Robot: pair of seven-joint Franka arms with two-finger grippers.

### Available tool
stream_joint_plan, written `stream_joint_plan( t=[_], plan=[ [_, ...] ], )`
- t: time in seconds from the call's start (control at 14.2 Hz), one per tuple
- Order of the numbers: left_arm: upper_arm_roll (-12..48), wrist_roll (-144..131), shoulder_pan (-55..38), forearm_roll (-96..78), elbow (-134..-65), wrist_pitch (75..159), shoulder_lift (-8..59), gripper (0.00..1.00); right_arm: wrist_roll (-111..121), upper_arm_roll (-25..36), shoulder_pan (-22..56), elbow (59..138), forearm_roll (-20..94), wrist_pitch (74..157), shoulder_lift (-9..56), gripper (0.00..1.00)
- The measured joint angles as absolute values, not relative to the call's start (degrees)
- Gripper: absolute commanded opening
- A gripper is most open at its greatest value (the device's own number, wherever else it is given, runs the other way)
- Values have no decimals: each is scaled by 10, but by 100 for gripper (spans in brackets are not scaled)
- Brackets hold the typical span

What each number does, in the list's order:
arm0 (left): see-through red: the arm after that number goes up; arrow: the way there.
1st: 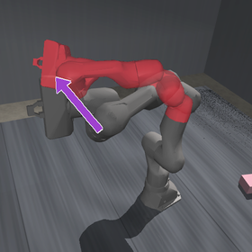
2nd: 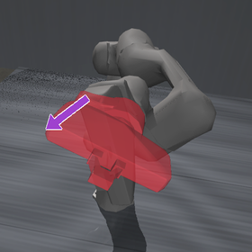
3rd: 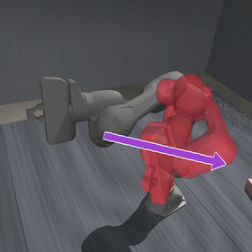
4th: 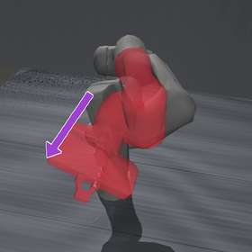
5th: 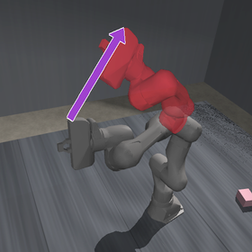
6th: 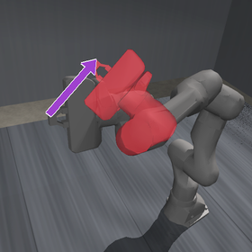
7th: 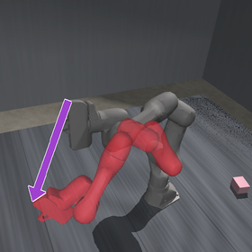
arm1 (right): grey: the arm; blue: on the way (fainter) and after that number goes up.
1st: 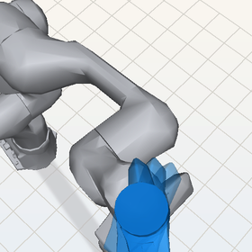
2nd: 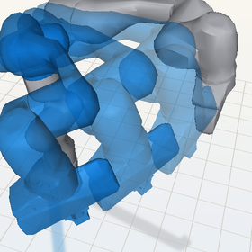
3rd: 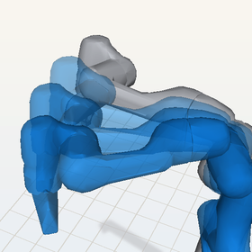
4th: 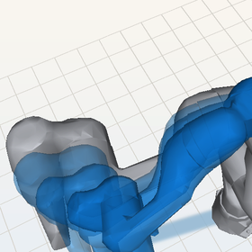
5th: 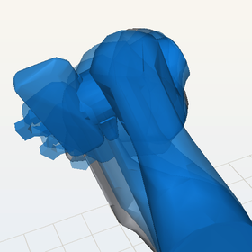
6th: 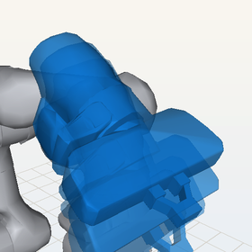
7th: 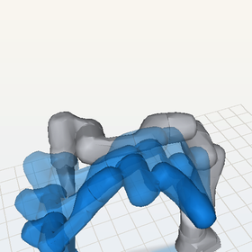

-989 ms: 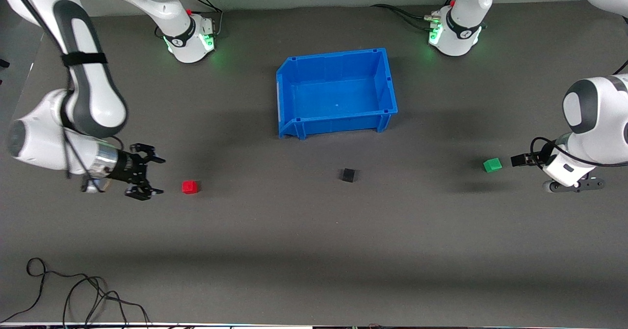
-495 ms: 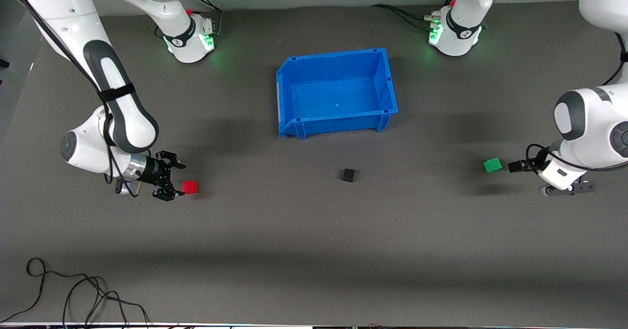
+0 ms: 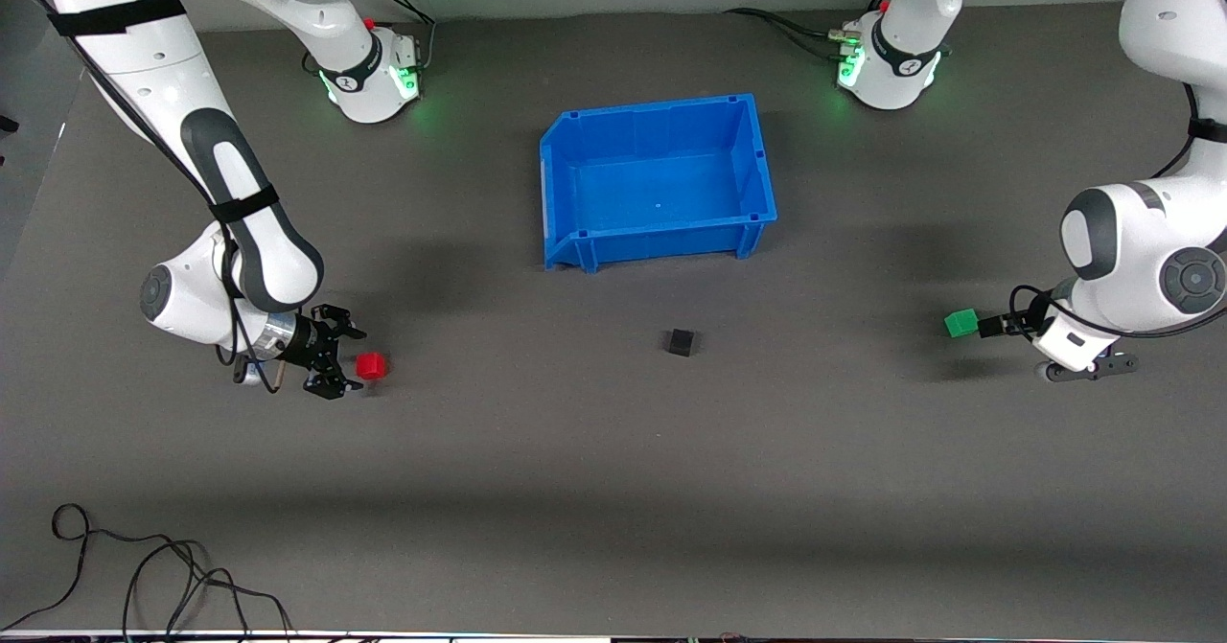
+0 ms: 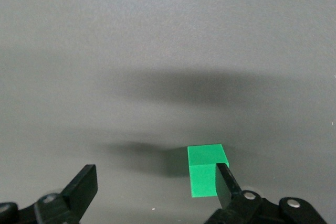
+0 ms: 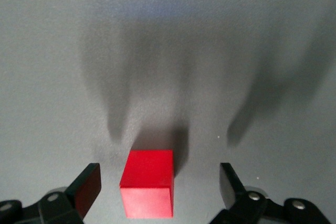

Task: Attach green and red cubes to black cube
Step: 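Reach the right gripper to the red cube while the left gripper reaches the green cube, then close the right gripper on the red cube while the left gripper grasps green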

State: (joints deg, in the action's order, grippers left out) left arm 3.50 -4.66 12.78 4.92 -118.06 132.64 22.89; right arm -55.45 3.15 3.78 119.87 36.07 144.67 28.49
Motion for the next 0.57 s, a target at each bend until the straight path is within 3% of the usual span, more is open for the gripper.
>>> stream_joint_plan(
  t=[0.21, 0.49, 0.57],
  plan=[
    [44, -99, 118, 47, -1187, 1326, 233, 100, -554, 32, 38, 1196, 361, 1450, 290, 96],
    [44, -108, 117, 33, -1194, 1329, 245, 100, -554, 31, 39, 1190, 361, 1450, 290, 62],
    [45, -108, 117, 25, -1195, 1330, 248, 100, -554, 31, 39, 1190, 362, 1450, 290, 58]
  ],
)
